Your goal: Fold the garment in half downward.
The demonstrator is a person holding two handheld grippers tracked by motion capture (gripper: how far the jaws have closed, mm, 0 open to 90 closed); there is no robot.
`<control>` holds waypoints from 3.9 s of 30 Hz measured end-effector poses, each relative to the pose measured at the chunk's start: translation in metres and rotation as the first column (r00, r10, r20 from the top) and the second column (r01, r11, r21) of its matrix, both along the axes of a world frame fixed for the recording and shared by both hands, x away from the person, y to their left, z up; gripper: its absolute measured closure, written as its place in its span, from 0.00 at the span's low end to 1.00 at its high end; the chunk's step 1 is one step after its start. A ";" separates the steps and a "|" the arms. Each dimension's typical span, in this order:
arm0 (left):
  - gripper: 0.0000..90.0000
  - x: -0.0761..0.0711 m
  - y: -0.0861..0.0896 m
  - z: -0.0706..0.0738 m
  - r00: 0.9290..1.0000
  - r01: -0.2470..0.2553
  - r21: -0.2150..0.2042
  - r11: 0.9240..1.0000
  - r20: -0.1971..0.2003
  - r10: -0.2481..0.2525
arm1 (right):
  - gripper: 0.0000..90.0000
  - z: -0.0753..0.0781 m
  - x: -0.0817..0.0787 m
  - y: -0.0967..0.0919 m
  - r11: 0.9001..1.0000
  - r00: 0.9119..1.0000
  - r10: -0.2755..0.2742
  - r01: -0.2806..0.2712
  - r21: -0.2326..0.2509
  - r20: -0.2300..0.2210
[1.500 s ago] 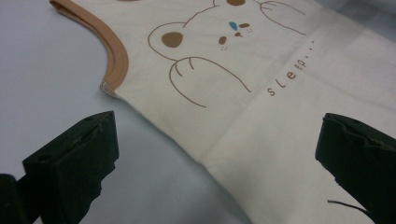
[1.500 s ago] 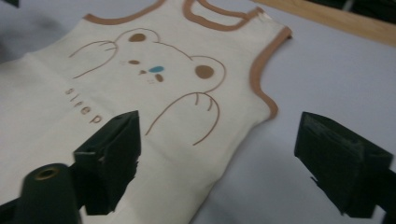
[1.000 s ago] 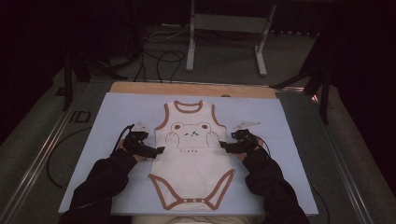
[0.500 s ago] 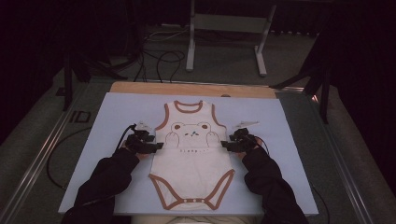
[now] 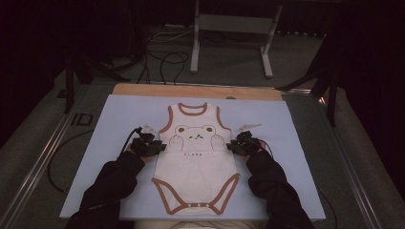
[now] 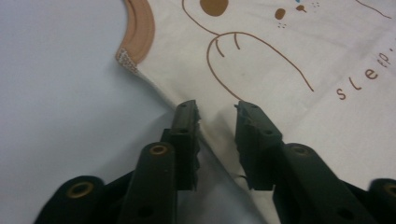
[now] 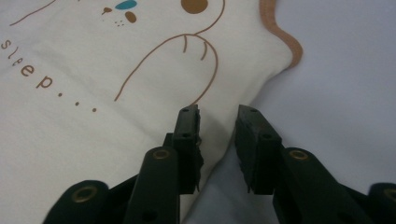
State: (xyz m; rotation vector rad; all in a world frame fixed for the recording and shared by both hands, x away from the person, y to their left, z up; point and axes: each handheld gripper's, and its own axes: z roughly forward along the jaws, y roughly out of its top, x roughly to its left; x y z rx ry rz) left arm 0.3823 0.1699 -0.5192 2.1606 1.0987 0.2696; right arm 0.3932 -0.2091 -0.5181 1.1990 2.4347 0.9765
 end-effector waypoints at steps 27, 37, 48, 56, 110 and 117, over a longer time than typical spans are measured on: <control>1.00 -0.001 -0.004 0.009 0.999 0.013 -0.021 1.000 0.042 -0.013 | 1.00 0.013 -0.003 -0.001 0.999 0.999 0.000 -0.003 0.048 0.046; 1.00 -0.005 0.000 0.019 0.998 0.019 -0.035 0.999 0.064 -0.017 | 1.00 0.024 -0.008 -0.003 0.997 0.998 -0.006 0.001 0.079 0.061; 1.00 -0.016 0.005 0.035 0.994 0.039 -0.069 0.997 0.101 -0.032 | 1.00 0.040 -0.020 -0.006 0.995 0.995 0.006 -0.016 0.103 0.100; 1.00 -0.034 0.006 0.044 0.992 0.077 -0.093 0.993 0.110 -0.067 | 1.00 0.048 -0.038 -0.013 0.992 0.994 0.016 -0.029 0.125 0.107; 1.00 -0.120 0.006 0.016 0.977 0.212 -0.092 0.973 -0.017 -0.214 | 1.00 0.012 -0.131 -0.025 0.993 0.996 0.088 -0.088 0.073 0.005; 1.00 -0.126 0.006 0.016 0.975 0.217 -0.094 0.972 -0.023 -0.220 | 1.00 0.011 -0.136 -0.025 0.993 0.996 0.089 -0.089 0.074 0.005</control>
